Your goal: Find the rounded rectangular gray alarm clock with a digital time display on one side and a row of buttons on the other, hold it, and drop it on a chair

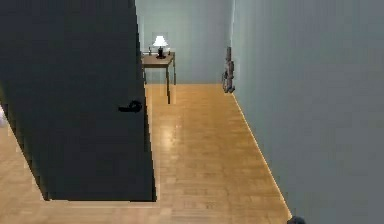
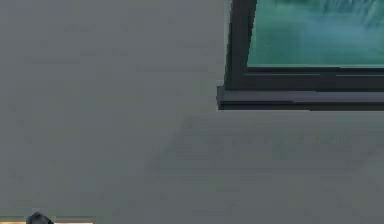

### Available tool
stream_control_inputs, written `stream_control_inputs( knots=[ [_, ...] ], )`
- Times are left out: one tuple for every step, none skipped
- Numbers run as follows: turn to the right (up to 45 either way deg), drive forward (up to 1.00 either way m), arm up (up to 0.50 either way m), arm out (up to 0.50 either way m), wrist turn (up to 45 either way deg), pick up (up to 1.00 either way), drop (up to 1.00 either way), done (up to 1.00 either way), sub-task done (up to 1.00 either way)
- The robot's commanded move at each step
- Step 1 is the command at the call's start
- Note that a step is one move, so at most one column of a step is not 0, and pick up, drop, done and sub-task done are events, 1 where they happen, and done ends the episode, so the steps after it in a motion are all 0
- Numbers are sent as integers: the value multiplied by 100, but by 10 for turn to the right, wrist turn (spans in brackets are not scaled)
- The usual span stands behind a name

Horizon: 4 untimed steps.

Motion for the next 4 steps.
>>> stream_control_inputs(
  knots=[
    [-450, 0, 0, 0, 0, 0, 0, 0, 0],
    [-180, 0, 0, 0, 0, 0, 0, 0, 0],
    [0, 100, 0, 0, 0, 0, 0, 0, 0],
    [-30, 0, 0, 0, 0, 0, 0, 0, 0]
  ],
)
